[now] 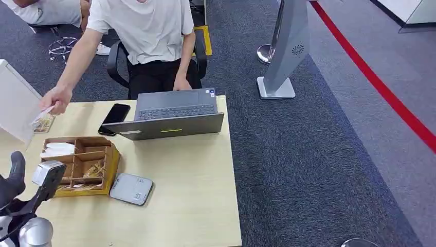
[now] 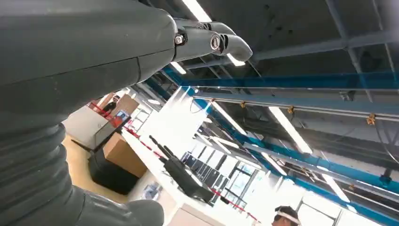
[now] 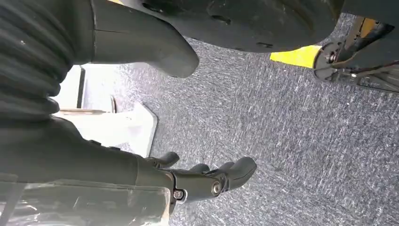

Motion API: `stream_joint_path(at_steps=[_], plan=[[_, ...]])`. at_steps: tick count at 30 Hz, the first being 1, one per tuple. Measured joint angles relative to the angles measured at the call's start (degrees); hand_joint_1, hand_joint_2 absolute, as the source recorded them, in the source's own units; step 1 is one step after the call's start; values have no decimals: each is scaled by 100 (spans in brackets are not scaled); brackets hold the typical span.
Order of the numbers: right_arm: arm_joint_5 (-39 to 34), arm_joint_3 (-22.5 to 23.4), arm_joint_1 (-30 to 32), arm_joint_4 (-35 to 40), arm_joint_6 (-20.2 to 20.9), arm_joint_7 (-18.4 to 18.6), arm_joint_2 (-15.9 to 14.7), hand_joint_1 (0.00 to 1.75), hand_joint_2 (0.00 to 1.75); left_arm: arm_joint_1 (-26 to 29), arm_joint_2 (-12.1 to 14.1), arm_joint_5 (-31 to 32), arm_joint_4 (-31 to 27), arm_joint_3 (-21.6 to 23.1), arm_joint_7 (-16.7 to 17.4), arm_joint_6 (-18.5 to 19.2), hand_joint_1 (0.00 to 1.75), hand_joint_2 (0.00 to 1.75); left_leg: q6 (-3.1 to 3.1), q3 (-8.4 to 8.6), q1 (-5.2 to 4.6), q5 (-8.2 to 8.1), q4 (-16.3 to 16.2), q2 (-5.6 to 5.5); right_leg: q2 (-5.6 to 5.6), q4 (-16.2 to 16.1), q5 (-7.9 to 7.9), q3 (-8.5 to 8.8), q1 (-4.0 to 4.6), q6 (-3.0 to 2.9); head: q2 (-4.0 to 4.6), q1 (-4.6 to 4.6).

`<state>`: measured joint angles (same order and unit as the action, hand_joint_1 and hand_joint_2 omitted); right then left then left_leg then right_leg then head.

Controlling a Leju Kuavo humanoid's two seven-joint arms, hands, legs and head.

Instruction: Pass the card to the sensor for recognition and then transmit it.

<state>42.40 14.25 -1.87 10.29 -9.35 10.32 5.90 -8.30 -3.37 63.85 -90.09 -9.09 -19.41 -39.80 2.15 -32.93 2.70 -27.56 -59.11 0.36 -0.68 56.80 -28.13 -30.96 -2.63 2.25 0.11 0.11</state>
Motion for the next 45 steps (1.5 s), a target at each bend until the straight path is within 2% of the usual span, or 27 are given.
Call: stream_joint_path(at_steps=[7, 21, 22, 30, 45], plan=[[13, 7, 0, 0, 11, -2, 0, 0, 175, -136, 83, 168, 271, 87, 175, -2, 0, 175, 0, -1, -1, 0, 0, 0, 0, 0, 0, -1, -1, 0, 0, -2], [101, 11, 0, 0, 48, -2, 0, 0, 175, -304, 192, 183, 603, 271, 297, -2, 0, 175, 0, -1, 0, 0, 0, 0, 0, 0, 0, -1, 0, 0, 0, 0], [101, 11, 0, 0, 55, -2, 0, 0, 175, -318, 201, 194, 621, 286, 308, -2, 175, 175, 0, -1, 0, 0, 0, 0, 0, 0, 0, -1, 0, 0, 0, 0], [111, 24, 0, 0, 79, -2, 0, 0, 175, -421, 326, 183, 791, 595, 549, -4, 175, 175, 0, -1, 0, 0, 0, 0, -1, 0, 0, -2, 0, 0, 0, -2], [111, 37, 0, 0, 79, -2, 0, 0, 175, -455, 426, 173, 854, 833, 573, -4, 175, 175, 0, -2, 0, 0, 0, 0, 0, 0, 0, -2, 0, 0, 0, 0]])
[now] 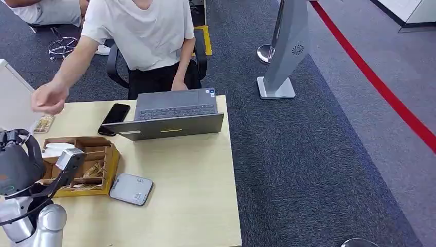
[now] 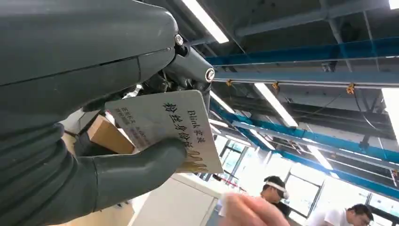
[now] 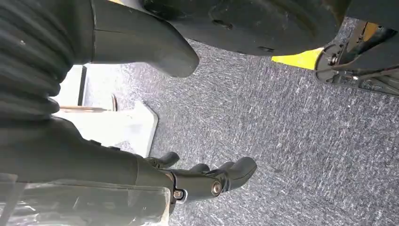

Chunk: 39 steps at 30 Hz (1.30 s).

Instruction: Pass the card to the sensor for recognition and then transmit it.

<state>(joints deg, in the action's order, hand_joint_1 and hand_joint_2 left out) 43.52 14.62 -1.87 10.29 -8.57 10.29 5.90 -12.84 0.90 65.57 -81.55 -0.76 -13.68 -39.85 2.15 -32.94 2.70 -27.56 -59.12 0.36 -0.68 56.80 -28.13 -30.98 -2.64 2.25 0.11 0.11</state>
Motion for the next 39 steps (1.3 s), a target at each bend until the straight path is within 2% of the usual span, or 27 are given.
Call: stream_joint_path(at_steps=[11, 15, 19, 23, 28, 33, 36, 39], plan=[[13, 11, -1, 0, 9, 0, 0, 0, 175, 9, 77, -70, 11, 142, 133, 0, 175, 175, 0, -1, 0, 0, 0, 0, 0, 0, 0, 0, 0, 0, 0, 0], [87, 57, 0, 0, 7, 0, 2, 0, 175, 117, 48, 81, -42, 164, -55, -4, 175, 175, 0, -1, 0, 0, 0, 0, 0, 0, 0, 1, 0, 0, 0, 0], [85, 153, 9, 0, -31, 2, 26, 0, 175, 573, -177, 149, -611, 181, -514, -7, 175, 175, -2, -2, -4, -3, 0, 1, -2, -2, -2, -1, -4, 2, 0, 0], [66, 258, 12, 0, -90, 2, 44, 0, 175, 1105, -350, 308, -1214, 469, -590, -7, 175, 175, -5, -3, -7, -8, 0, 0, 0, -3, -4, -2, -6, 3, 0, 0], [68, 356, 16, 0, -98, 0, 66, 0, 175, 1518, -374, 468, -1661, 870, -474, -7, 175, 175, -5, -4, -6, -7, 1, 0, 2, -3, -4, -2, -6, 3, 0, 0], [72, 433, 18, 0, -103, 0, 79, 0, 175, 1630, -334, 551, -1762, 1237, -249, -4, 175, 175, -6, -3, -6, -6, 1, 0, 3, -3, -3, -1, -6, 4, 0, 0], [114, 446, 15, 0, -96, 0, 79, 0, 175, 1575, -284, 669, -1632, 1484, 106, 2, 175, 175, -8, -3, -7, -5, 0, -2, 6, -3, -3, 0, -8, 4, 0, -2], [190, 448, 12, 2, -76, 0, 79, 0, 175, 1389, -247, 815, -1151, 1722, 530, 28, 175, 175, -8, -3, -9, -5, 0, -2, 5, -3, -2, 0, -9, 4, 0, -2]])
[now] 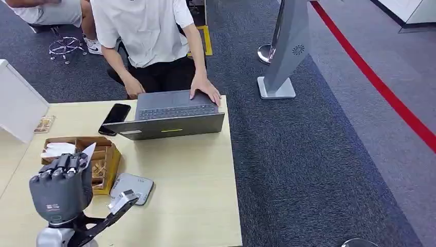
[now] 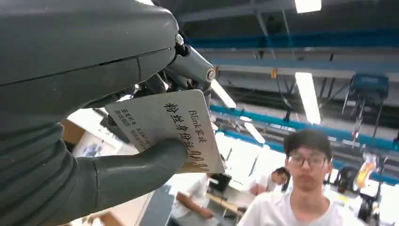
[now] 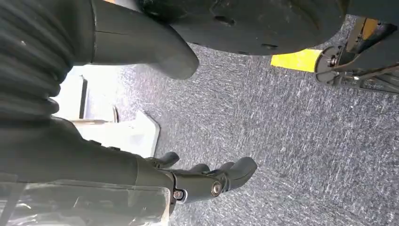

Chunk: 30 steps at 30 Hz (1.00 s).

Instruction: Pass the card to the sensor for recognition and then transmit it.

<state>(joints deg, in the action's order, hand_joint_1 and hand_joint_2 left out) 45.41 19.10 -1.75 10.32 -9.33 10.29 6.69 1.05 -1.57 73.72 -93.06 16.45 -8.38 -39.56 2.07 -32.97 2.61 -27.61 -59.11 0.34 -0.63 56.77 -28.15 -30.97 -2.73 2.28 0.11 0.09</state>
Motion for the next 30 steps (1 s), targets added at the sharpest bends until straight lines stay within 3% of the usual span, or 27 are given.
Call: stream_joint_path(at_steps=[5, 11, 23, 30], plan=[[134, 0, -7, 0, 44, 0, 0, 0, 175, -405, -15, 234, 1130, 206, 390, 42, 175, 175, -2, 0, 0, 2, 0, 0, 0, 0, 0, -1, 0, 0, 0, 2], [226, 0, -15, 0, 94, 2, 0, 0, 175, -754, -140, 370, 2310, 306, 580, 50, 175, 175, -3, -2, -1, 2, 0, 1, -3, 1, 0, -2, -1, 0, 0, 0], [239, 7, -14, 0, 98, 2, 0, 0, 175, -845, -289, 503, 2974, 424, 676, 260, 175, 175, -3, -5, -1, 2, 0, 1, -2, 1, 0, -4, -1, 0, 0, 0], [315, 74, -14, 0, 98, 2, 0, 0, 175, -829, -289, 669, 2976, 453, 1024, 682, 175, 175, -3, -5, -1, 2, 0, 0, -2, 1, 0, -4, -1, 0, 0, 2]])
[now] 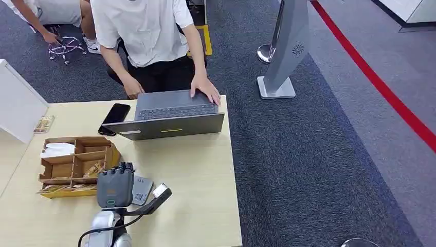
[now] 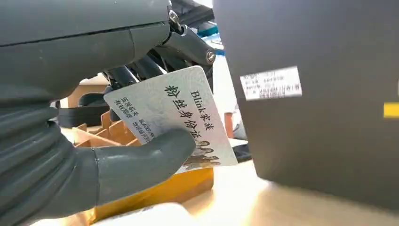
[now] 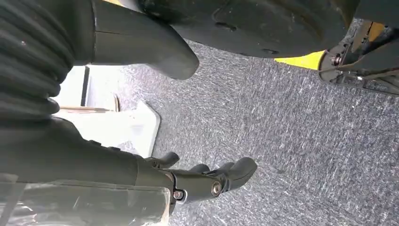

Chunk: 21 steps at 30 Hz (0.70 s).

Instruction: Pass the card to the sensor for recognition and then transmit it.

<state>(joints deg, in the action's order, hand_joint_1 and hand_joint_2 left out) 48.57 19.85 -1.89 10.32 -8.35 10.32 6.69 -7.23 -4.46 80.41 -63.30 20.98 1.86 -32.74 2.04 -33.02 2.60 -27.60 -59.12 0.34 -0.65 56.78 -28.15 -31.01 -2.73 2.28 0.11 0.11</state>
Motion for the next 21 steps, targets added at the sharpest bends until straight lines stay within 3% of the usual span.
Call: stream_joint_path(at_steps=[12, 18, 21], plan=[[44, 129, 1, 0, 0, -2, 0, 0, 175, 10, 0, 7, 2, 72, 441, 736, 175, 175, 0, -1, 0, 0, 0, 0, 0, 0, 0, 0, 0, 0, 0, 0], [101, 181, 0, 0, 0, -2, 0, 0, 175, 12, -2, 0, 2, 81, 529, 795, 175, 175, 0, -1, 0, 0, 0, 0, 1, 0, 0, 0, 0, 0, 0, 0], [109, 205, 0, 0, -4, -2, 0, 0, 175, 14, 0, 50, -26, 81, 531, 516, 175, 175, 0, -1, 0, 0, 0, -1, 1, 0, 0, 0, 0, 0, 0, 0]])
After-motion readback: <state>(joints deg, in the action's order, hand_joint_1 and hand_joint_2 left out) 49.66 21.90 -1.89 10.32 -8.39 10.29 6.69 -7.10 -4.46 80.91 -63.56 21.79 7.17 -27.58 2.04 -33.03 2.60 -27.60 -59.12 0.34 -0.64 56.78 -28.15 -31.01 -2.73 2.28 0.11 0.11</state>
